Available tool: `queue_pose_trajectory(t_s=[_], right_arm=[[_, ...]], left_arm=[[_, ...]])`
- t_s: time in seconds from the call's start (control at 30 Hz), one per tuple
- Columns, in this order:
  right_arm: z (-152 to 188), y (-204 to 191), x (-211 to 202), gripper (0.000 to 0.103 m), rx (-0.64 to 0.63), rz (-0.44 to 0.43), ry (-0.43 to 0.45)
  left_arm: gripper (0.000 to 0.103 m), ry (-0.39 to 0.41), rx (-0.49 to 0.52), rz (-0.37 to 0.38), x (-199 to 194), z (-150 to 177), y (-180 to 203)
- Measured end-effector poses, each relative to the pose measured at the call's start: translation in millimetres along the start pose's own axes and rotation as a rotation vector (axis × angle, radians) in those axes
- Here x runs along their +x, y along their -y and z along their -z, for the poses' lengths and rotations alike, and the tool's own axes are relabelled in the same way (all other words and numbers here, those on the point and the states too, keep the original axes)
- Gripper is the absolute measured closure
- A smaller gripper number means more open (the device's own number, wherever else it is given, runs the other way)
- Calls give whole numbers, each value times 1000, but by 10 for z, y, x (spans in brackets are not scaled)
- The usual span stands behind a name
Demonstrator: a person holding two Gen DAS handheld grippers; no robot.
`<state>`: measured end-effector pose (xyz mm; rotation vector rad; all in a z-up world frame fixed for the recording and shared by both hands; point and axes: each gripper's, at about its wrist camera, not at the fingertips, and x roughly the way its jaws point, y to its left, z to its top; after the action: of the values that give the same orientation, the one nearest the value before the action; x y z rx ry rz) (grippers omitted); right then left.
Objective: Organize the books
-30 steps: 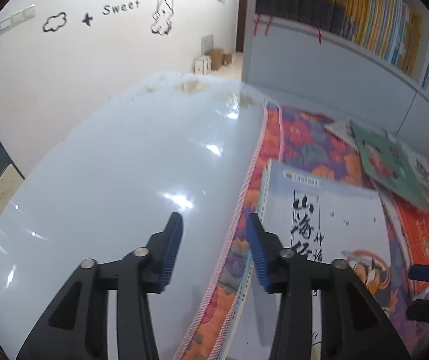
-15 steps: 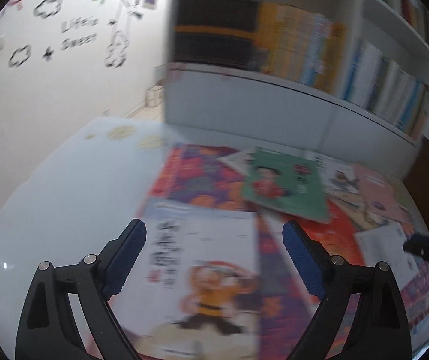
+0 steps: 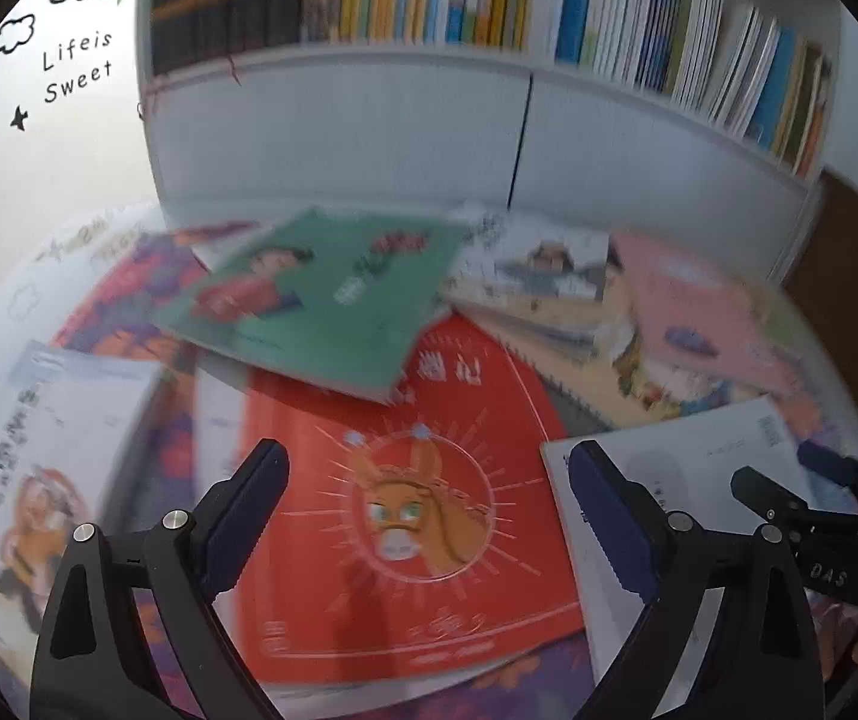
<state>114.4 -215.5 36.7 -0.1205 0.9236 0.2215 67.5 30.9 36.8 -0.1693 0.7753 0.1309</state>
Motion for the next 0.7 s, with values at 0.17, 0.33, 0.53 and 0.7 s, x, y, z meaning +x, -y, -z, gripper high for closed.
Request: queue_pose_trajectory(t_s=[0.17, 0.33, 0.53, 0.7], right_arm=[[2, -4, 177, 0, -29, 16, 18], [36, 33, 185, 0, -2, -7, 15], [26, 32, 209, 0, 1, -12, 14], [19, 29, 222, 0, 0, -12, 13]], left_arm=[[9, -28, -51, -14, 298, 49, -11], [1, -29, -87, -42, 354, 94, -97], [1, -59, -30, -105, 422, 95, -1], [1, -60, -28, -103, 420, 95, -6]])
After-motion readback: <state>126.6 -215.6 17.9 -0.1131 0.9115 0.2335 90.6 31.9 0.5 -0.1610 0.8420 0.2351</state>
